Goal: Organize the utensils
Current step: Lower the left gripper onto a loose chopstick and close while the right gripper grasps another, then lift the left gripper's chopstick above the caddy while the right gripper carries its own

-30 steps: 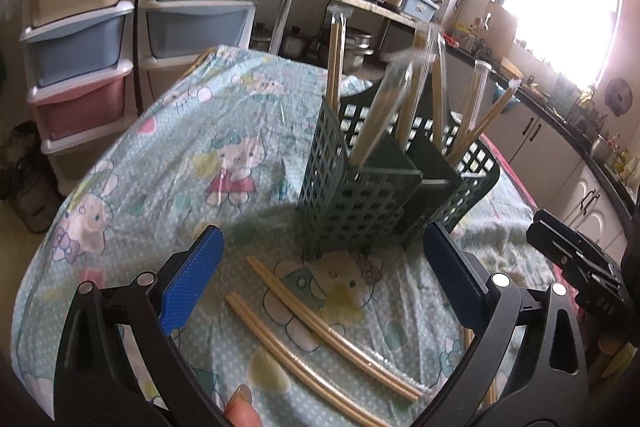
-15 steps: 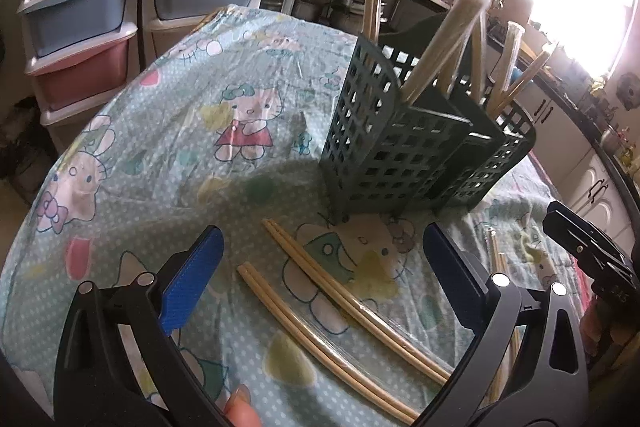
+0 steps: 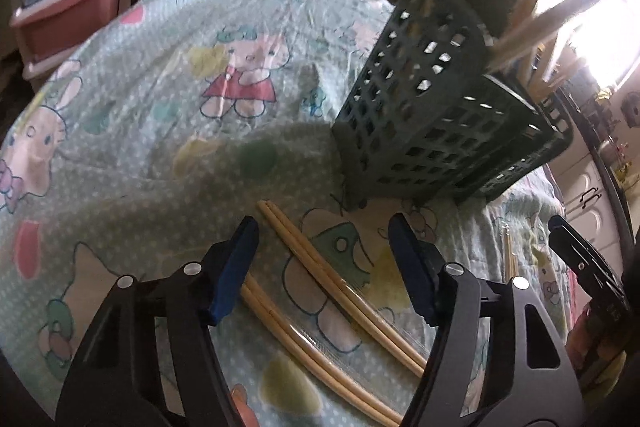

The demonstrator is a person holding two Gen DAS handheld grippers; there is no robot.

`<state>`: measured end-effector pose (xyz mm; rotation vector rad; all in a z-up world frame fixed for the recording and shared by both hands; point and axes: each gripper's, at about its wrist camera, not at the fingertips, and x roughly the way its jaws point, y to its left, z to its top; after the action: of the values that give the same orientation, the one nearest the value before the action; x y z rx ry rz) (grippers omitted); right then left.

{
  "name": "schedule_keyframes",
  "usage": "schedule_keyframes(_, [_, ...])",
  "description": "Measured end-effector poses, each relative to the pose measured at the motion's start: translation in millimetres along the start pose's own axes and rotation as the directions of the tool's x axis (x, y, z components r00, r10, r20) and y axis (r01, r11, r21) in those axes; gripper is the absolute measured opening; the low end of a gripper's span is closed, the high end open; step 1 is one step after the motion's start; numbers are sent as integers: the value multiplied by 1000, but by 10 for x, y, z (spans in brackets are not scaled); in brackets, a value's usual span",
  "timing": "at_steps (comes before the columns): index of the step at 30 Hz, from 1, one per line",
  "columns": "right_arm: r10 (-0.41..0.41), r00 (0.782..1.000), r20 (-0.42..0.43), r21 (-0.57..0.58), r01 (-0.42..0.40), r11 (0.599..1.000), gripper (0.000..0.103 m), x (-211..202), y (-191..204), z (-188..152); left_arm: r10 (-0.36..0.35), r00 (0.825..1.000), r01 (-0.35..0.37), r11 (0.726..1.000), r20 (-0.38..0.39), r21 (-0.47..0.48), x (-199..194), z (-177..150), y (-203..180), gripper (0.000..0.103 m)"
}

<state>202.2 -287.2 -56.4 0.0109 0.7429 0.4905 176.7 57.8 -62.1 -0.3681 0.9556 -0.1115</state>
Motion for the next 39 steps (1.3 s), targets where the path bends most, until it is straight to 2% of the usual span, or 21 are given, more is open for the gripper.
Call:
schedule_keyframes(5, [-4, 1000, -26, 7, 4, 1000, 60, 78, -43, 5, 11, 1000, -11, 1000, -2, -7, 57, 61, 0, 59])
schedule_keyframes(12, [-7, 995, -103, 45, 11, 999, 60, 299, -153, -30, 23, 1000, -23, 1000, 3, -9, 126, 116, -1, 59])
schedule_keyframes(21, [-9, 987, -160, 81, 22, 996, 59, 528, -250, -60, 43, 999, -44, 999, 21, 28, 165, 129, -43, 58])
schedule_keyframes(24, [-46, 986, -161, 54, 55, 997, 47, 581, -226, -61, 66, 998, -67, 997, 26, 46, 173, 121, -67, 53])
schedule_keyframes(28, [-86, 984, -156, 29, 92, 995, 21, 590, -242, -67, 90, 995, -92, 994, 33, 61, 175, 110, -73, 48])
schedule_keyframes(34, [-66, 991, -112, 67, 74, 995, 17, 490, -297, -57, 97, 995, -100, 992, 39, 77, 154, 83, -97, 38])
schedule_keyframes(39, [-50, 998, -48, 68, 53, 996, 16, 288, -291, 5, 80, 996, -82, 993, 34, 83, 128, 64, -121, 23])
